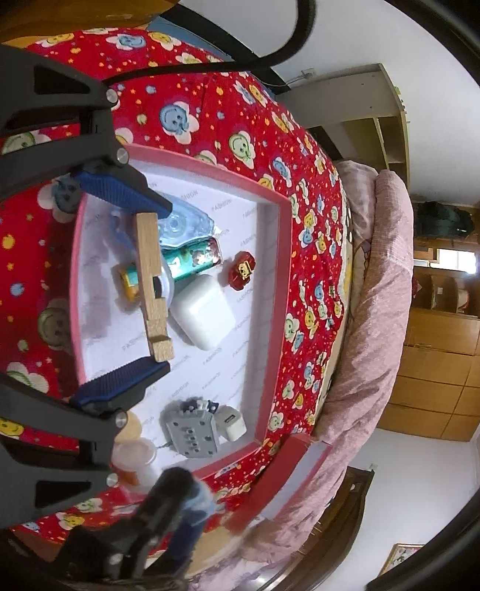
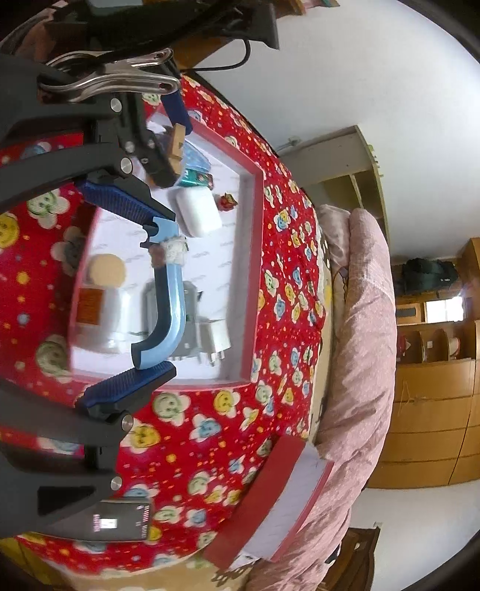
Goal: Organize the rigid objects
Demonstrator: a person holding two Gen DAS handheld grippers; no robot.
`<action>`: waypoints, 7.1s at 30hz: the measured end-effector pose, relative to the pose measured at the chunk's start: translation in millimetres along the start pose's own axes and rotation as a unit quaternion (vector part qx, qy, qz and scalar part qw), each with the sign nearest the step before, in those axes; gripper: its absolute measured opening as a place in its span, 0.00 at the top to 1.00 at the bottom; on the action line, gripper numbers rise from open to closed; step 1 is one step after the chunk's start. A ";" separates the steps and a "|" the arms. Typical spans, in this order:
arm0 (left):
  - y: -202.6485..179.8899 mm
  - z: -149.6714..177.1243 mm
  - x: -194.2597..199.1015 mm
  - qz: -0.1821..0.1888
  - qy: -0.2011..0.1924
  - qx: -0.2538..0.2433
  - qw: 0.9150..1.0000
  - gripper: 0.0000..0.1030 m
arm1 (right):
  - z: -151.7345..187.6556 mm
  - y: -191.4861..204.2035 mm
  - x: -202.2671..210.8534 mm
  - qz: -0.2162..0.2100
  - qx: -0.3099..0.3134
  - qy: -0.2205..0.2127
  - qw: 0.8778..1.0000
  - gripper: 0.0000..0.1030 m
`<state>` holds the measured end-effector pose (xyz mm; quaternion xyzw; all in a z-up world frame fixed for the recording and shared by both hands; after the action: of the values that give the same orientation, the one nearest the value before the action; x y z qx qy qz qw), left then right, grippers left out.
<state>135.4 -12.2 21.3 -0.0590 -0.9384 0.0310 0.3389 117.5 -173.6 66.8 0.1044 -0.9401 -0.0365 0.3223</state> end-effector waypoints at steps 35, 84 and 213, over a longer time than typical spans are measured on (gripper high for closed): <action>8.7 -1.5 -21.0 -0.023 0.003 0.003 1.000 0.22 | -20.8 0.0 -87.6 0.016 0.032 0.036 0.999 0.26; 4.9 15.6 75.8 -0.028 -0.023 -0.009 0.999 0.18 | 9.3 12.9 45.5 -0.014 -0.002 -0.030 0.999 0.17; 16.5 98.1 33.9 -0.060 0.020 -0.026 0.998 0.04 | 123.4 7.2 18.8 0.072 -0.005 0.032 0.997 0.12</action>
<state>48.2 6.8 -34.3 -0.0123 -0.9336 -0.0152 0.3577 26.1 -170.5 -18.4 0.0356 -0.9341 -0.0148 0.3550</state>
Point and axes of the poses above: each gripper's, at about its wrist camera, not at the fingertips, and x roughly against the way its jaws point, y to its left, z to its underside, the point moved 6 cm from there along -x, roughly the way its jaws point, and after that the axes turned 5 degrees about -y, right-handed, at the moved point
